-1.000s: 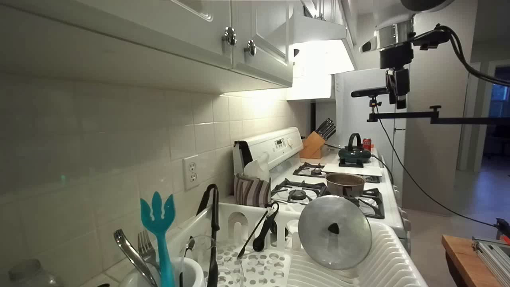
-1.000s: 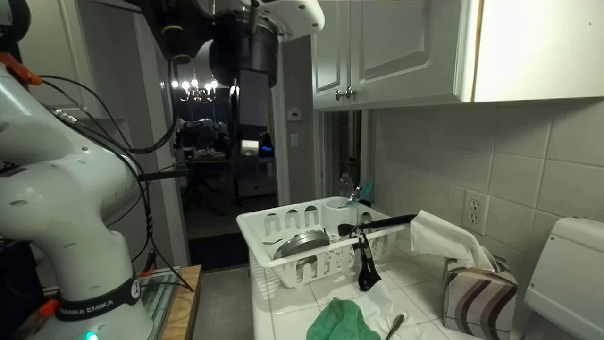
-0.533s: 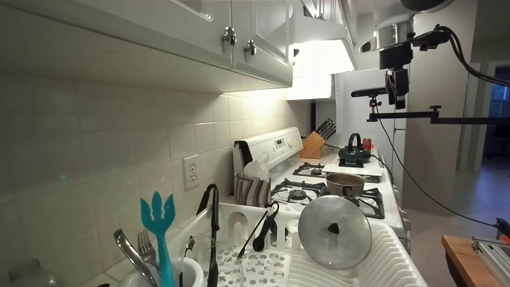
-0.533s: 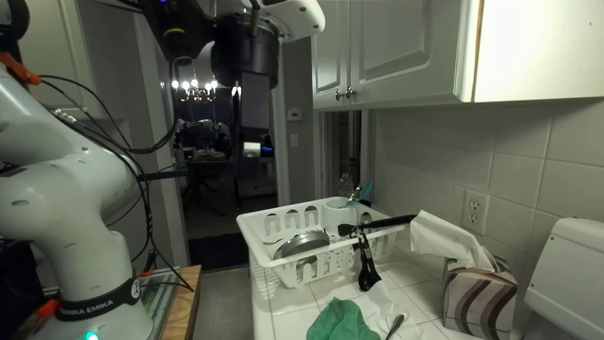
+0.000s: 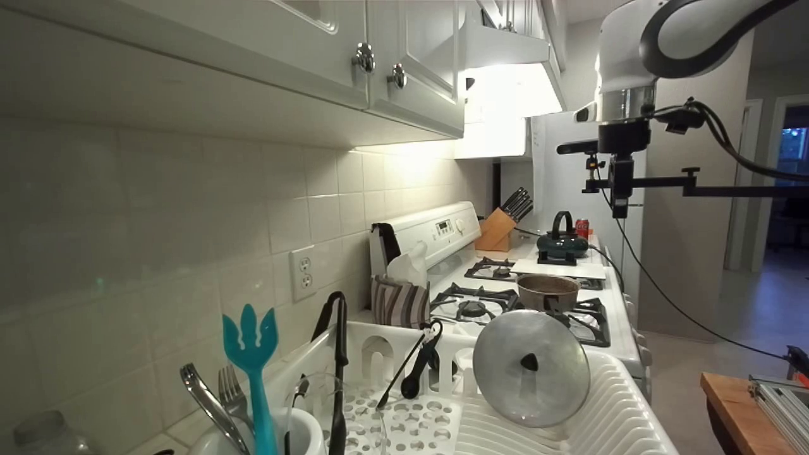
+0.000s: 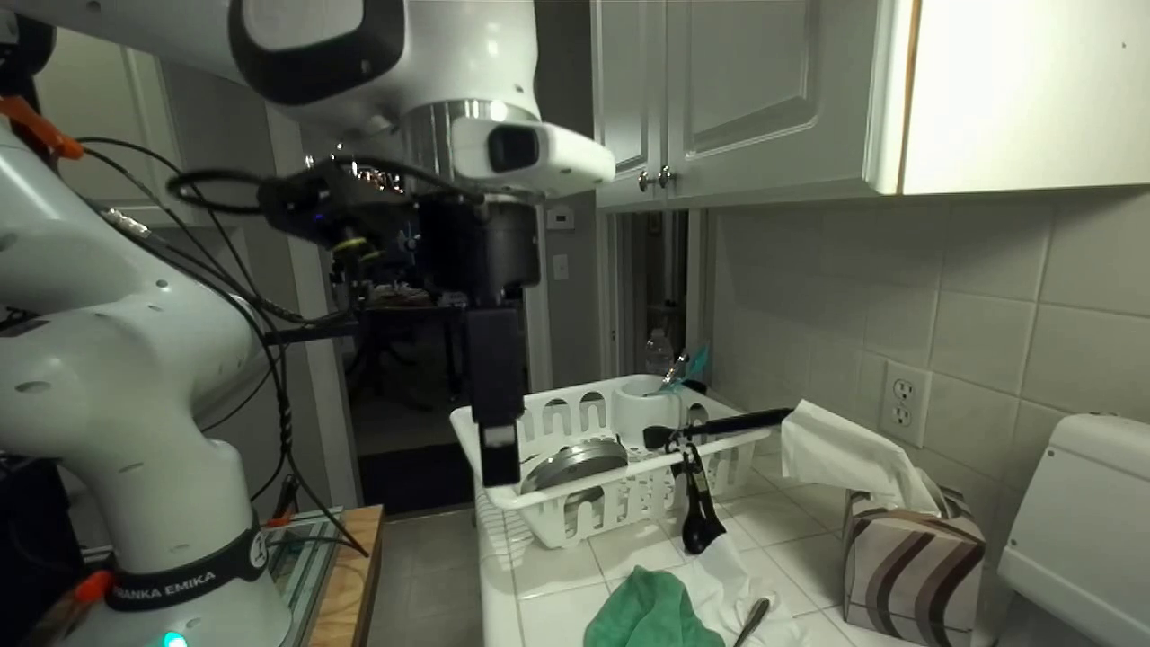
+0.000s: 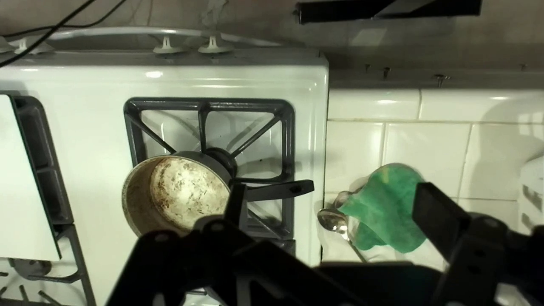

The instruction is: Pick up the napkin box from the counter and put it on the dish dryer

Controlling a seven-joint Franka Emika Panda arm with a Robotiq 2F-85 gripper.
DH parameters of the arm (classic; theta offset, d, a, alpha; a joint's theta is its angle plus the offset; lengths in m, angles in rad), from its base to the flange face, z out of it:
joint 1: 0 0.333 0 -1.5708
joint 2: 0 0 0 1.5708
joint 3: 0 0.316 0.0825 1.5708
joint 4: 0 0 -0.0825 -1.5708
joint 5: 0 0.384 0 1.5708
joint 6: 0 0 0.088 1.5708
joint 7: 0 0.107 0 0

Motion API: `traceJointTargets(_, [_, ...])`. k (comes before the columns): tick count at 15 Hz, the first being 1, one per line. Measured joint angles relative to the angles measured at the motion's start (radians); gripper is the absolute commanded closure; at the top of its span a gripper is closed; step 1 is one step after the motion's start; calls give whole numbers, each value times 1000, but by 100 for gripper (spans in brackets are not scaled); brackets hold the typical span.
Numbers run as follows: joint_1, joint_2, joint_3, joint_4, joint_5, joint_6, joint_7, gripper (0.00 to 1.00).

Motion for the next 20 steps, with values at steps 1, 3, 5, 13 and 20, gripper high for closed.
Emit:
traceJointTargets(1, [-10, 4, -8, -34, -14, 84, 23, 0])
traceJointTargets(3, [-12, 27, -25, -83, -42, 269, 98, 0])
traceJointTargets(5, [-10, 72, -26, -100, -52, 443, 182, 0])
traceJointTargets(13, [-50, 243, 71, -54, -49, 604, 292, 0])
traceJointTargets(20, [-108, 404, 151, -12, -22, 823, 545, 0])
